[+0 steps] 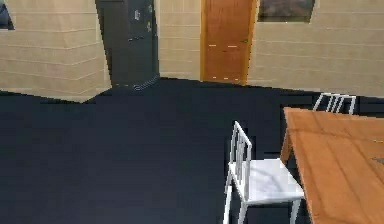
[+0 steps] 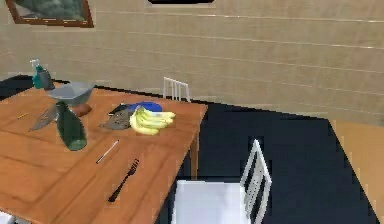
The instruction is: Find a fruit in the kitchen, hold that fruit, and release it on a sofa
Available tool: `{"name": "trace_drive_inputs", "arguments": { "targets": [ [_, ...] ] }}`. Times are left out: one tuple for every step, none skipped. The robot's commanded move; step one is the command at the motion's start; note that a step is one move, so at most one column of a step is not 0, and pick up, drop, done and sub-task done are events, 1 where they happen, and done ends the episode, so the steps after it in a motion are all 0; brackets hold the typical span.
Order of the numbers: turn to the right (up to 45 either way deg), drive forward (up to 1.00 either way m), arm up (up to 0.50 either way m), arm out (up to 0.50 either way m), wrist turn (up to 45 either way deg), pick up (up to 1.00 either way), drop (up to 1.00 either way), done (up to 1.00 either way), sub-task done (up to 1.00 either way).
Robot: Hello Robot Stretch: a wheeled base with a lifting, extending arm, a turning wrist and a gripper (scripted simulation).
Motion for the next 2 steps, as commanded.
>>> {"name": "trace_drive_inputs", "arguments": {
  "targets": [
    [45.0, 0.0, 0.0, 0.0, 0.0, 0.0, 0.0, 0.0, 0.0],
    [45.0, 0.0, 0.0, 0.0, 0.0, 0.0, 0.0, 0.0, 0.0]
  ]
}}
